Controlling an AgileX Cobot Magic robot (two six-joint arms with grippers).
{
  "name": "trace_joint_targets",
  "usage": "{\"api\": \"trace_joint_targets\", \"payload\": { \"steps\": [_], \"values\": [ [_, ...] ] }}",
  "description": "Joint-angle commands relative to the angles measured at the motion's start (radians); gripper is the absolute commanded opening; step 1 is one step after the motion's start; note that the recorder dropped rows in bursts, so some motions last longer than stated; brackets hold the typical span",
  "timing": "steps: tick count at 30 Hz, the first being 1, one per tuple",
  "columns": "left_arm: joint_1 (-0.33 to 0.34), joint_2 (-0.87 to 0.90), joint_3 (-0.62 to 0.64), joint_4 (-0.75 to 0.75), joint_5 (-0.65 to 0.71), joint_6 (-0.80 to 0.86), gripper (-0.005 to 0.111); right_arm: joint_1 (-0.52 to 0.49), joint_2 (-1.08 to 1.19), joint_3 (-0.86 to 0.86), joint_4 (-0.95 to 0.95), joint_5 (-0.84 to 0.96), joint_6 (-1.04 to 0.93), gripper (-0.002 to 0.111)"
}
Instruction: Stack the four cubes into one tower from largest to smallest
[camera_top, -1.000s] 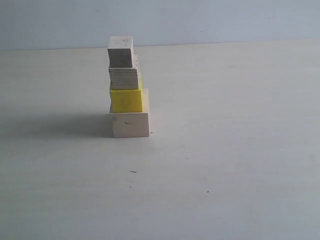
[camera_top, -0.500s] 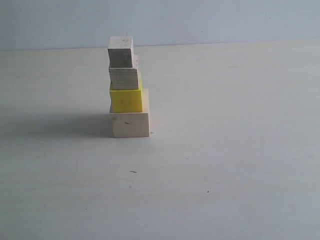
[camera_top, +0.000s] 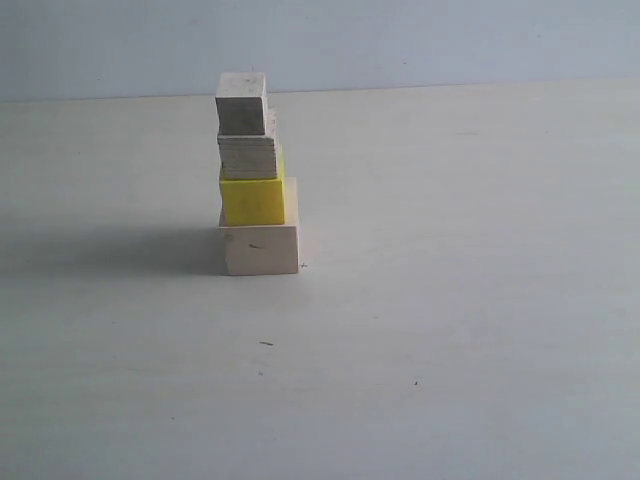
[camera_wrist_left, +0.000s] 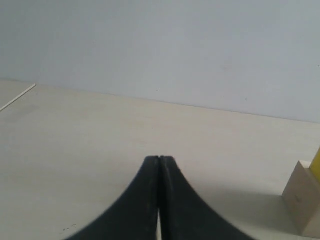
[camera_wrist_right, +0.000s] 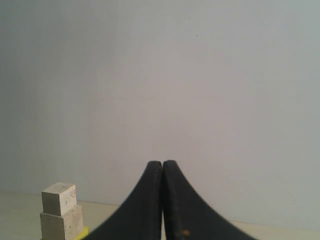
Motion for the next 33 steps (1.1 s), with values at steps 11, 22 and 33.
{"api": "trace_joint_targets", "payload": {
  "steps": [11,22,33],
  "values": [
    [-0.054,-0.006,0.090,0.138,0.006,-0.170,0.000,-0.002,0.003,0.004,0.001,-0.002,0.005,0.000],
    [-0.062,-0.006,0.090,0.205,0.037,-0.184,0.000,-0.002,0.003,0.004,0.001,-0.002,0.005,0.000],
    [-0.062,-0.006,0.090,0.208,0.037,-0.184,0.000,-0.002,0.003,0.004,0.001,-0.002,0.005,0.000]
  ]
}}
